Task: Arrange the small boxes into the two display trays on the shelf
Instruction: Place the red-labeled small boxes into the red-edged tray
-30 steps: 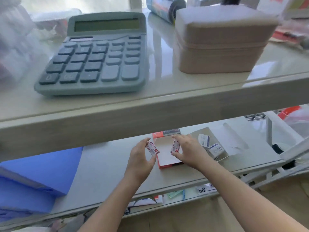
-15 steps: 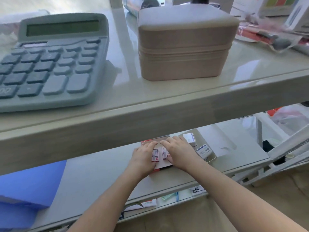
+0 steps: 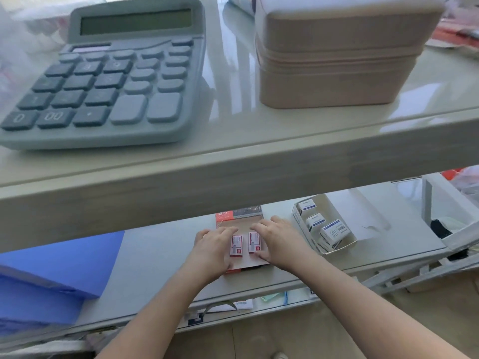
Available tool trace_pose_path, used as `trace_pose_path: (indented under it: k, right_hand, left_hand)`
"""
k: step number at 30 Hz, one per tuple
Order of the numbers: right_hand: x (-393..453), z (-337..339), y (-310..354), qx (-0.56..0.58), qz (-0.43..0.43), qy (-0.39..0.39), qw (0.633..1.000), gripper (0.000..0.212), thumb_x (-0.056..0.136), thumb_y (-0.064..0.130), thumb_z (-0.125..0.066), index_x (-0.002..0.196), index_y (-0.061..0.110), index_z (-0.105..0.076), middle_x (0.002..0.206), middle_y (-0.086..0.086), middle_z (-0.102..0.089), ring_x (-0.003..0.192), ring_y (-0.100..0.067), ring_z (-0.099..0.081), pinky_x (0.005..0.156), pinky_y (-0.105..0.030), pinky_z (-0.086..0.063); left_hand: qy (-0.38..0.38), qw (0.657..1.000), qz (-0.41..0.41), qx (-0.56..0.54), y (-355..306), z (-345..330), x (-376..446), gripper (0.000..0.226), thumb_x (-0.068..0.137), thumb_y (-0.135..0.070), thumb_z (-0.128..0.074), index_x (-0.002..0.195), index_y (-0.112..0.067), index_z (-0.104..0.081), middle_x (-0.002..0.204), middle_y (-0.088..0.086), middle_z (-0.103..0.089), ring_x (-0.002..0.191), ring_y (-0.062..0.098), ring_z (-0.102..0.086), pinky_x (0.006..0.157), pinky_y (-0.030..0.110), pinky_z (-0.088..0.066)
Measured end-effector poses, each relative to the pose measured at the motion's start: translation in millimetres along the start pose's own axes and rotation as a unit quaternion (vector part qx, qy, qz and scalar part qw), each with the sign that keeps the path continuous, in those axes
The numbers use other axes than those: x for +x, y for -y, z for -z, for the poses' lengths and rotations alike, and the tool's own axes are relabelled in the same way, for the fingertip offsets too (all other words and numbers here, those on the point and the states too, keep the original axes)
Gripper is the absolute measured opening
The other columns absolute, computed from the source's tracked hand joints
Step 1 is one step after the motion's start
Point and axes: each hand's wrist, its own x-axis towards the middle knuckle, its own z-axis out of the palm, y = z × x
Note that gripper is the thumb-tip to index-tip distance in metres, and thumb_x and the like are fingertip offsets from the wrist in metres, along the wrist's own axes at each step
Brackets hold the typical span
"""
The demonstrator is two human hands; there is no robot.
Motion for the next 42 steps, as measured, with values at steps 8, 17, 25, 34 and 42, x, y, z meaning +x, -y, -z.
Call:
trace_pose_path:
  k: [8,17,25,34,42]
  right_hand:
    - [13,-6,3,0.013,-0.013,0.027,0.999,0.057,0.08,0.039,-0.071,0.13,0.026,-0.047,0.121,0.0,-0.065,0.106,-0.025,-0.047,0.09,-0.039,-0.04]
    - [7,-17,4,0.052,-0.037,0.006,0.998,0.073,0.081,0.038,-0.07,0.142,0.019,-0.035,0.13,-0.003,-0.059,0.104,-0.028,-0.049,0.093,-0.039,-0.042]
    - [1,-24,5,0.057,-0.053,-0.001,0.997,0.073,0.082,0.04,-0.066,0.142,0.013,-0.034,0.131,-0.008,-0.056,0.109,-0.031,-0.048,0.097,-0.042,-0.041]
    - [-3,-22,5,0.068,-0.031,-0.024,0.997,0.041,0.084,0.04,-0.062,0.12,0.022,-0.058,0.117,0.001,-0.064,0.095,-0.025,-0.051,0.085,-0.041,-0.045]
    - [-4,-18,8,0.072,-0.026,-0.045,0.996,0.043,0.082,0.038,-0.068,0.121,0.024,-0.058,0.109,0.002,-0.069,0.09,-0.025,-0.051,0.082,-0.039,-0.045]
  left_hand:
    - [-0.041,0.998,-0.026,-0.047,-3,-11,11,0.063,0.075,-0.044,-0.069,0.132,-0.031,-0.047,0.121,-0.008,-0.064,0.113,0.014,-0.053,0.095,0.027,-0.022]
    - [-0.08,0.989,-0.048,-0.116,1,-21,12,0.07,0.073,-0.052,-0.072,0.134,-0.032,-0.045,0.12,-0.011,-0.063,0.113,0.011,-0.051,0.1,0.026,-0.024]
    - [-0.099,0.987,-0.057,-0.117,5,-23,10,0.06,0.072,-0.043,-0.073,0.126,-0.027,-0.052,0.115,-0.011,-0.065,0.107,0.012,-0.055,0.096,0.028,-0.028]
    - [-0.064,0.991,-0.057,-0.106,8,-20,12,0.064,0.073,-0.034,-0.077,0.131,-0.028,-0.05,0.126,-0.01,-0.061,0.118,0.011,-0.052,0.103,0.029,-0.03]
    - [-0.075,0.988,-0.056,-0.126,8,-22,11,0.06,0.076,-0.037,-0.073,0.13,-0.029,-0.049,0.122,-0.011,-0.063,0.114,0.012,-0.054,0.1,0.028,-0.033]
